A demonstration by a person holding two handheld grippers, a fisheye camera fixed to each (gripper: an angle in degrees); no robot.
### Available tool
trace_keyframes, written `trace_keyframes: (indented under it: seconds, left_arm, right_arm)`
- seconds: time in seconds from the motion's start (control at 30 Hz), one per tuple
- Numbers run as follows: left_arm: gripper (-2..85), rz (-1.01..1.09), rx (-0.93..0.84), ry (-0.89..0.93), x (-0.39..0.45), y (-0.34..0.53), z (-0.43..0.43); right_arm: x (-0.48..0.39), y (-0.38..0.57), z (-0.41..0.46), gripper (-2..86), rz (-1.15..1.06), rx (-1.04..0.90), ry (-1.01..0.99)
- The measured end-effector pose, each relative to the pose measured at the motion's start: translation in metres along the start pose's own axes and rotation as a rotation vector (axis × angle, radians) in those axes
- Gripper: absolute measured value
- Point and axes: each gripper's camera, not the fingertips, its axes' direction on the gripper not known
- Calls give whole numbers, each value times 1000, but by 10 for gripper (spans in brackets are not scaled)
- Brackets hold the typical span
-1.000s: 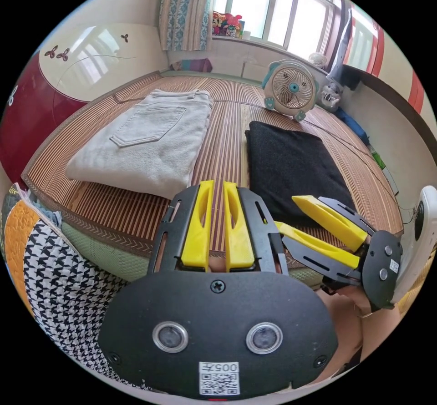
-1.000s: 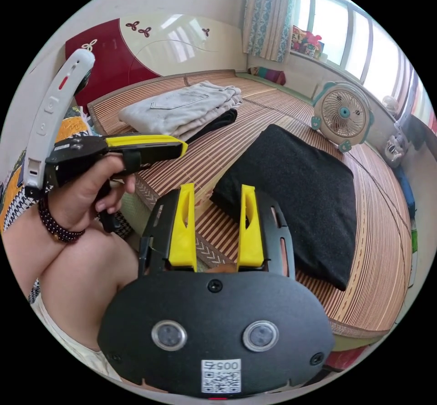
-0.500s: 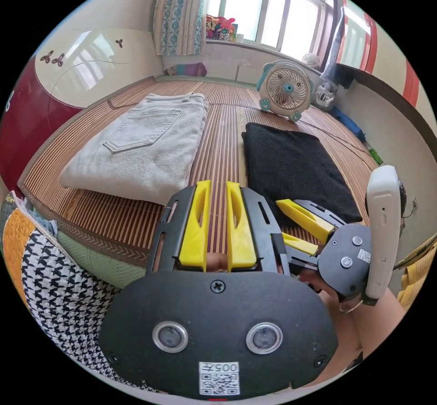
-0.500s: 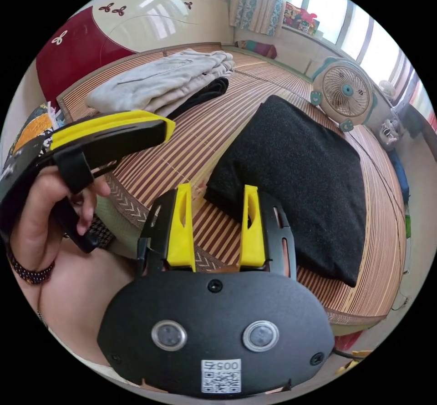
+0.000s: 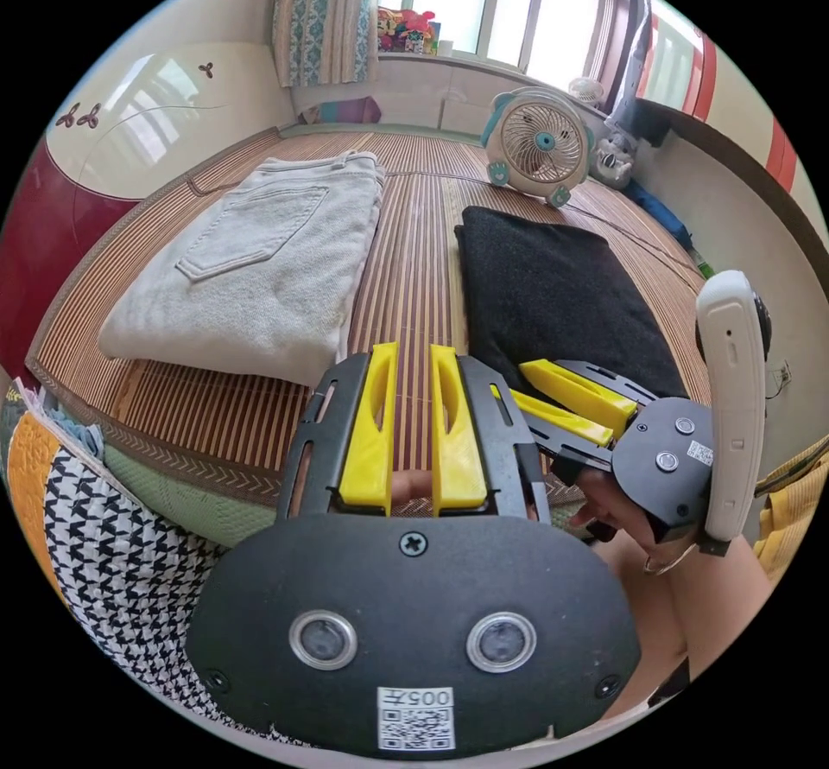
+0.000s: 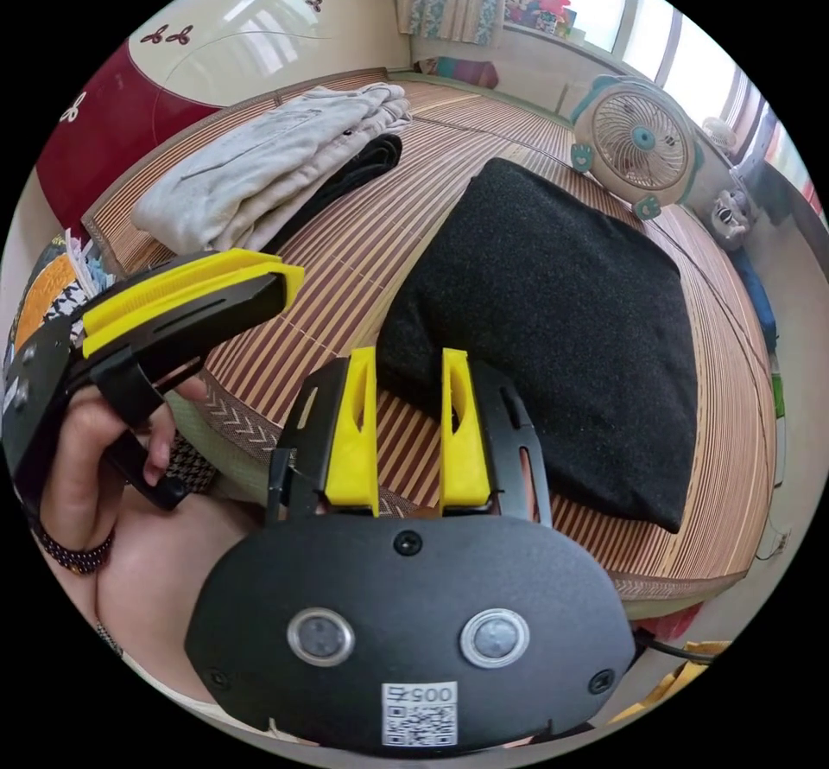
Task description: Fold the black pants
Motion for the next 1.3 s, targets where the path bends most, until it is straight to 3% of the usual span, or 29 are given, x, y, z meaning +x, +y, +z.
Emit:
trace_keyframes:
  seconds: [0.27,1.3]
  left_arm:
    - [71,2,-8,-6,13,2,0]
    - [76,123,-63,74,124,-20,44]
  right_arm:
    - [9,7,-16,7,-28,43,-4]
    - [134,87,-127,1,165,349,-81]
